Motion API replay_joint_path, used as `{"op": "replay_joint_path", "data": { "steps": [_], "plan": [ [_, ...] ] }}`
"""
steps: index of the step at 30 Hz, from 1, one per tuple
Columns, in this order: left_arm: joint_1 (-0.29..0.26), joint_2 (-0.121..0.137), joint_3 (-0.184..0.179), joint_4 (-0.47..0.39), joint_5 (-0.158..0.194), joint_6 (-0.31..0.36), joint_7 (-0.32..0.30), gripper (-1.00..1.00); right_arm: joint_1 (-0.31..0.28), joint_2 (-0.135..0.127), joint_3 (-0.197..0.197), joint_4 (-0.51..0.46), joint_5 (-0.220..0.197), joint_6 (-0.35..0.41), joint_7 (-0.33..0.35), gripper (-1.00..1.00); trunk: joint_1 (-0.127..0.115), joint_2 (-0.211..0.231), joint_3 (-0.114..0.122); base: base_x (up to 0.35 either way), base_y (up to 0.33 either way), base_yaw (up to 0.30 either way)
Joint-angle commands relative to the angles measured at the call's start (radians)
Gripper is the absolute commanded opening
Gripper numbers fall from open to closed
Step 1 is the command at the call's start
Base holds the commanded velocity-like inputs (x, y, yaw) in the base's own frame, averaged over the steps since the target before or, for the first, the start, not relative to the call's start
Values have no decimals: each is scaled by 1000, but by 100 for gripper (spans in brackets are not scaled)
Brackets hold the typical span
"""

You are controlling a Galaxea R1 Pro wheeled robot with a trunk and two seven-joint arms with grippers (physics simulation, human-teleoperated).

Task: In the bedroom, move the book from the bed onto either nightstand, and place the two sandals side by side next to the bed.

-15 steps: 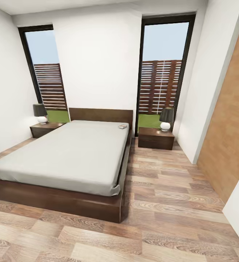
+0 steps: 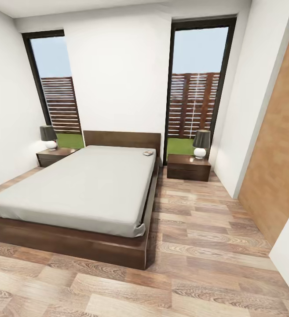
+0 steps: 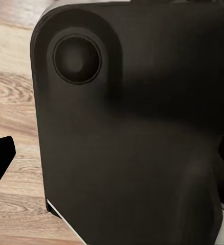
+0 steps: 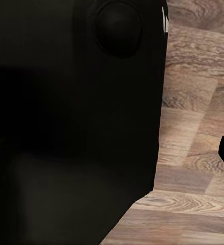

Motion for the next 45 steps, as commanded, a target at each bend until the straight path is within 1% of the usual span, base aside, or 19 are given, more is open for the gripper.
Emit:
{"op": "replay_joint_path", "data": {
  "steps": [1, 12, 15, 45],
  "plan": [
    [0, -1, 1, -1, 1, 0, 0, 100, 0, 0, 0, 0, 0, 1, -2, 100, 0, 0, -1, 0, 0, 0],
    [0, -2, 2, -5, 2, 0, 0, 100, 0, 0, 2, 0, 1, 3, 0, 100, 0, 0, -1, 0, 0, 5],
    [0, -3, 2, -5, 2, 0, 0, 100, 0, 0, 3, 0, 1, 3, 2, 100, 0, 0, -1, 0, 0, 159],
    [0, -4, 2, -8, 2, 0, 0, 100, 0, 0, 1, 0, 1, 3, 3, 100, 0, 0, -1, 0, 0, 284]
  ]
}}
